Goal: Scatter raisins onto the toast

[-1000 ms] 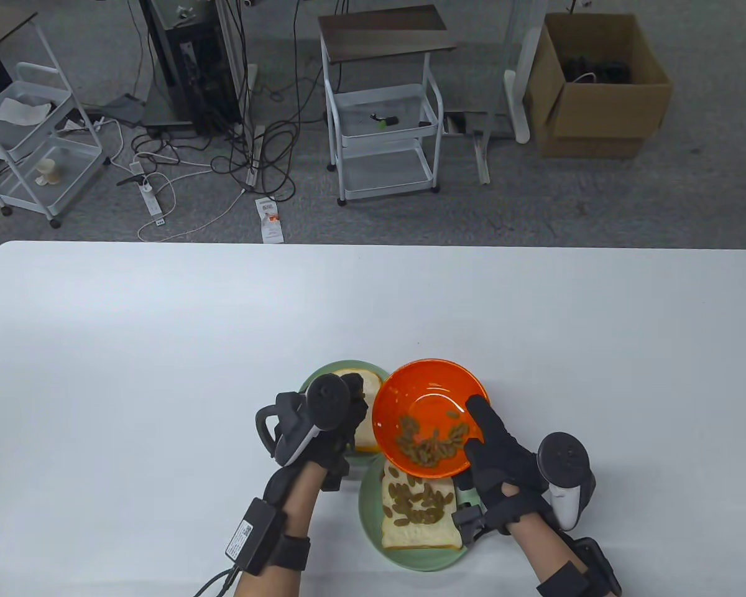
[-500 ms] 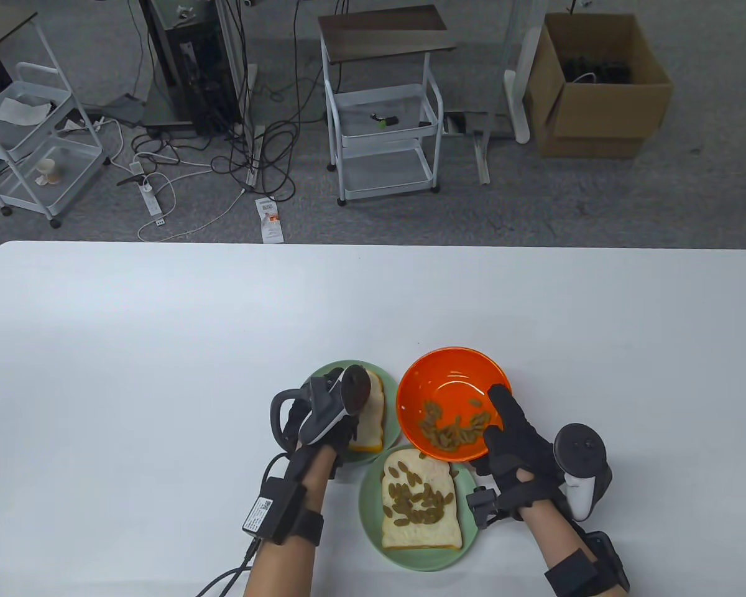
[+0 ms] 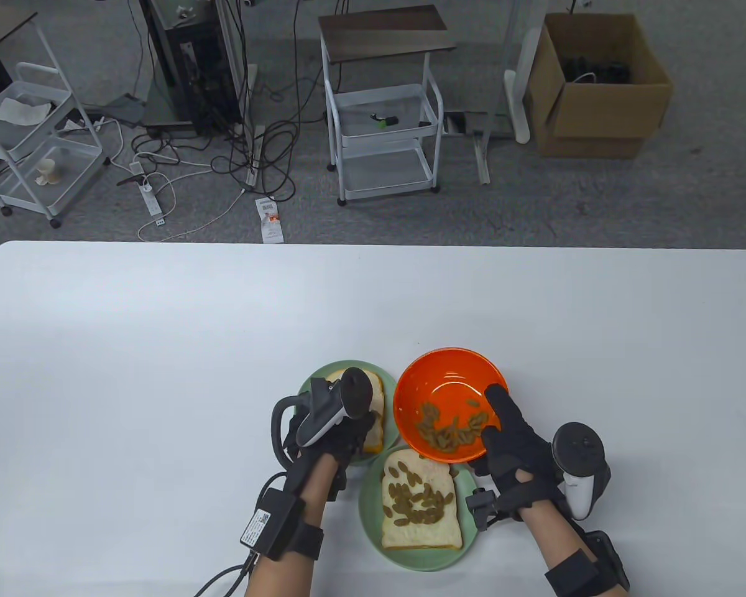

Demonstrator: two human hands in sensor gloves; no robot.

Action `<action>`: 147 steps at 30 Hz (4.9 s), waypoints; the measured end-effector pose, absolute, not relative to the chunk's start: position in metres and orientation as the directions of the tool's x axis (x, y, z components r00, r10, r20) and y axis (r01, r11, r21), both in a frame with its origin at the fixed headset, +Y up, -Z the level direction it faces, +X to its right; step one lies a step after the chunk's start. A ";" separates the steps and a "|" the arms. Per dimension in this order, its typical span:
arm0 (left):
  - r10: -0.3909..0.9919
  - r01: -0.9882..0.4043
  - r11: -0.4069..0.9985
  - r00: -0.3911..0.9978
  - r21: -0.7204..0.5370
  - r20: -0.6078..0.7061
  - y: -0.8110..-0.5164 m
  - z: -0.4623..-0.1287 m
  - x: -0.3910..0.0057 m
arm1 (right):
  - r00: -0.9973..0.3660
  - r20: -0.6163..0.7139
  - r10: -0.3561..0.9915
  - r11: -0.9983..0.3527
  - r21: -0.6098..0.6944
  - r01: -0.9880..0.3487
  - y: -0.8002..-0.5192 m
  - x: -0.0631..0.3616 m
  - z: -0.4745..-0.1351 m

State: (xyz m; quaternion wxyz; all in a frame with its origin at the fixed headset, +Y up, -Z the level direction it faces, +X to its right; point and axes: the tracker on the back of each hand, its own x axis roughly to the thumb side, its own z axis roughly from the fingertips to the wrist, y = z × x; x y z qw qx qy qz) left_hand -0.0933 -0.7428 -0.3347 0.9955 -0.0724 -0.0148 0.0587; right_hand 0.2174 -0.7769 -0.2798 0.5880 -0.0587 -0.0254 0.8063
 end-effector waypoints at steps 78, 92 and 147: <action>0.009 -0.011 0.999 0.999 0.040 0.043 -0.714 -0.327 -0.088 | -0.281 -0.070 0.957 -0.289 -0.136 -0.948 -0.778 0.218 -0.277; -0.191 0.216 0.974 0.945 -0.070 0.266 -0.709 -0.277 0.020 | -0.251 -0.007 0.968 -0.251 -0.050 -0.967 -0.771 0.184 -0.258; 0.212 -0.203 0.949 0.977 -0.241 0.010 -0.716 -0.324 -0.101 | -0.189 -0.166 0.968 -0.233 -0.311 -0.921 -0.784 0.268 -0.291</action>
